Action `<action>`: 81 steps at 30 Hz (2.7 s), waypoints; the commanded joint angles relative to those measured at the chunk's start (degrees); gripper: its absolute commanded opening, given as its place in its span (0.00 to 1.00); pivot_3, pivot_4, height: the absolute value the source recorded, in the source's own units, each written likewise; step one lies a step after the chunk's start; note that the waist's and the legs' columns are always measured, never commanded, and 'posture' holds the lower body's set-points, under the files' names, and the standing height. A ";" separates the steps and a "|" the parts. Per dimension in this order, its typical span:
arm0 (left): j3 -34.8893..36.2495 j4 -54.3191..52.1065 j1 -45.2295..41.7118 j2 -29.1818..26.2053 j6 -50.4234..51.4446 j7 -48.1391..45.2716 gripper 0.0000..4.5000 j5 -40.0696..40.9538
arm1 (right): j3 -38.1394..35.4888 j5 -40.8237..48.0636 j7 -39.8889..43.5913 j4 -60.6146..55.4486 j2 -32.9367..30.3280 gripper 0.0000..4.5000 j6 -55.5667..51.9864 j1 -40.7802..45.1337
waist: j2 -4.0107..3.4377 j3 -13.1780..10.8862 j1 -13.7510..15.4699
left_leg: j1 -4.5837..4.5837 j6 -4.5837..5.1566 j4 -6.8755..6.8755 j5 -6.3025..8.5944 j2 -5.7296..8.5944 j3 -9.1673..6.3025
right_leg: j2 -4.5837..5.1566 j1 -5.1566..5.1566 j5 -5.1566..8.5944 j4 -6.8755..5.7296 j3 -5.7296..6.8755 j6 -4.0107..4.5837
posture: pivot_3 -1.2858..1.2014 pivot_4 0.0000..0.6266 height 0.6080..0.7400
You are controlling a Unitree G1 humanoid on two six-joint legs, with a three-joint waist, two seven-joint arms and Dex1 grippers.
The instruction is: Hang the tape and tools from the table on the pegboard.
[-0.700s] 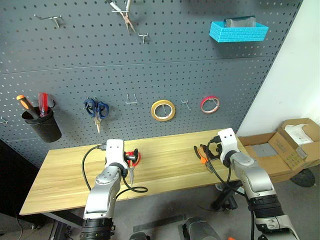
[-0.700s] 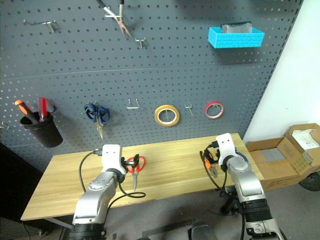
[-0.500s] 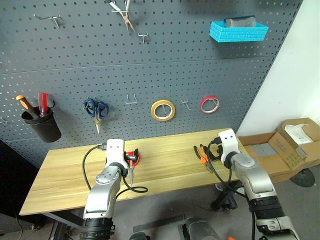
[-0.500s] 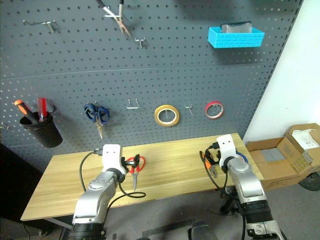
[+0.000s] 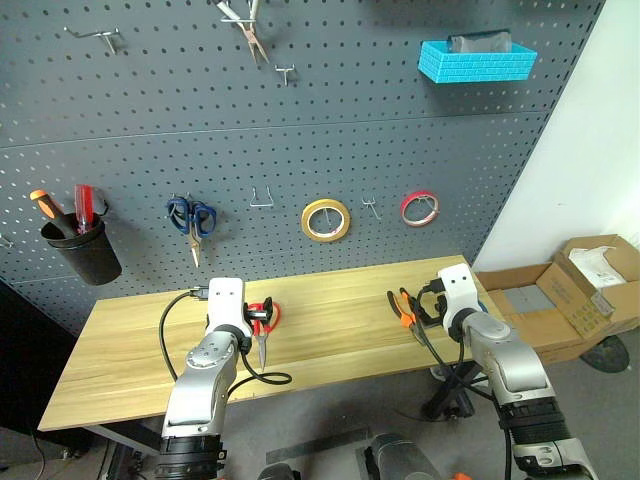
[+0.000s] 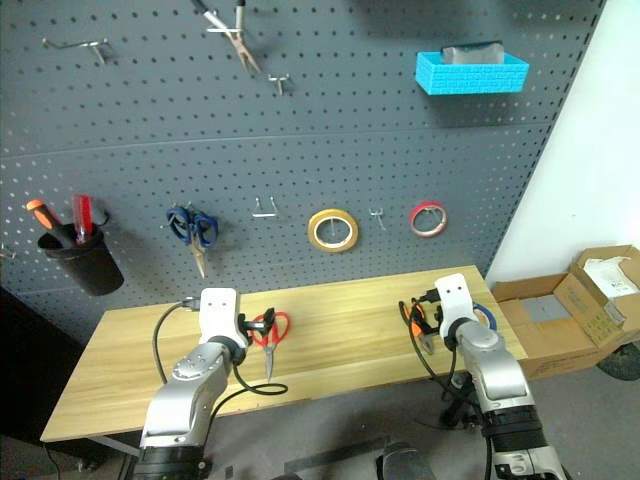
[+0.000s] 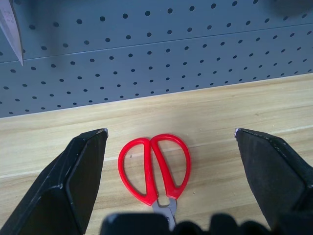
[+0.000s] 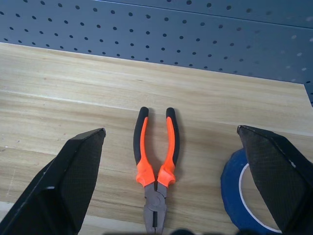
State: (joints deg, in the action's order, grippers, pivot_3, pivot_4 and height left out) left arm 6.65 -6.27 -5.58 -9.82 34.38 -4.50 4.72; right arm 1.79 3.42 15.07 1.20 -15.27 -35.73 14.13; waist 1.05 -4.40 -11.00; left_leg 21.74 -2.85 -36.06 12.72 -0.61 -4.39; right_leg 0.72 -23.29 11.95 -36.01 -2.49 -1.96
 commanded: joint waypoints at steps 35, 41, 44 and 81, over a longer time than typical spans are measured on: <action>-30.26 28.18 -28.68 -2.58 -20.24 -39.98 0.99 -3.00 | -3.62 0.33 10.99 30.02 -11.73 1.00 9.95 14.29 | 0.46 -8.85 -0.17 | 0.30 0.17 0.12 0.07 0.04 0.36 | 0.01 -0.32 0.04 0.00 -0.40 -0.25 | 0.43 0.41 1.00; -31.23 37.16 -33.06 0.25 -27.45 -43.15 0.99 -5.38 | -3.63 0.23 12.26 35.83 -11.52 1.00 11.77 17.88 | 0.52 -10.36 -0.03 | 0.94 0.25 0.08 0.11 0.04 0.57 | 0.00 -0.96 -0.11 -0.09 -0.66 -0.63 | 0.43 0.47 1.00; -31.18 39.08 -34.11 1.07 -29.22 -44.62 0.99 -6.10 | -3.93 0.58 12.86 38.02 -11.36 1.00 11.79 19.15 | 0.55 -11.05 0.13 | 1.00 0.29 0.02 0.14 0.08 0.82 | 0.02 -1.03 -0.17 -0.04 -0.98 -0.82 | 0.43 0.48 1.00; -18.46 7.28 -17.44 0.10 -10.53 -41.30 1.00 1.71 | 0.05 -10.17 6.64 -0.71 -12.51 0.09 23.52 2.01 | 0.45 -11.46 -0.30 | 1.33 0.39 -0.07 0.21 0.15 1.51 | 0.11 -1.88 -0.28 -0.50 -1.75 -1.29 | 0.41 0.23 1.00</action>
State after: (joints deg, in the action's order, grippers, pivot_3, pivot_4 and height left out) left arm -14.31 11.64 -26.66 -9.40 18.59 -48.11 3.22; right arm 1.40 -5.10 23.53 12.40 -27.98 -15.07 18.24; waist 1.49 -15.86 -11.30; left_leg 23.03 -2.47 -36.15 12.93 -0.44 -2.86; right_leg 0.85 -25.24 11.68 -36.68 -4.26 -3.26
